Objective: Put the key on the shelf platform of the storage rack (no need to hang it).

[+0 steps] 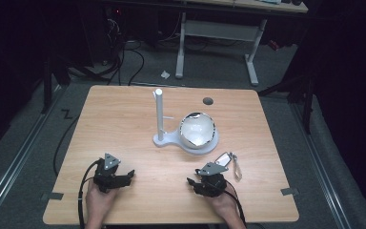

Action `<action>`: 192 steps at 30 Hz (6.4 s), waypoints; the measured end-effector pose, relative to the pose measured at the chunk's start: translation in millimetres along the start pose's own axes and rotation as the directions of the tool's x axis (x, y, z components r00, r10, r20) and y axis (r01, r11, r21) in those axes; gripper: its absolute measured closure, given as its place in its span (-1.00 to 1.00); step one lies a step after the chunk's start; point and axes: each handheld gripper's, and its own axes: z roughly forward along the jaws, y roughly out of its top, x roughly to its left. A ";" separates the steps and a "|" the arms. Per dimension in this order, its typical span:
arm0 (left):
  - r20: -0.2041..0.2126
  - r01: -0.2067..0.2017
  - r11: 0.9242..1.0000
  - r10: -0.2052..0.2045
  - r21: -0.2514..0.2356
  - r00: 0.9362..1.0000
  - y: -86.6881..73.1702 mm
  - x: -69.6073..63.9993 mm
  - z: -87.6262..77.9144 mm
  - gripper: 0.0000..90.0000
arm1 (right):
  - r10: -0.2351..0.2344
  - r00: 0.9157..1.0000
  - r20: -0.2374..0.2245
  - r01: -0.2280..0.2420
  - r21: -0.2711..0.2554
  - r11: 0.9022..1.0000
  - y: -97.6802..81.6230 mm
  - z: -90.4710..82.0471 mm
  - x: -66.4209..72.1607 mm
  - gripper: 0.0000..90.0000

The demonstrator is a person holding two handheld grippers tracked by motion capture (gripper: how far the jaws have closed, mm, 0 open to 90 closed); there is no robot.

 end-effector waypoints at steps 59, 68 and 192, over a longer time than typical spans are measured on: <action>0.000 -0.001 1.000 0.001 0.001 1.000 0.1 0.1 0.0 -0.55 | 0.054 0.998 0.022 -0.053 -0.027 0.998 0.3 -12.3 -7.9 0.34; 0.001 0.000 1.000 0.000 0.001 1.000 0.1 0.2 0.0 -0.55 | 0.062 0.997 0.047 -0.060 -0.046 0.997 -1.1 -21.4 -11.1 0.38; 0.000 0.001 1.000 -0.001 0.001 1.000 0.2 0.4 0.0 -0.55 | 0.279 0.914 0.294 -0.252 -0.126 0.959 -11.0 -79.1 -115.5 0.82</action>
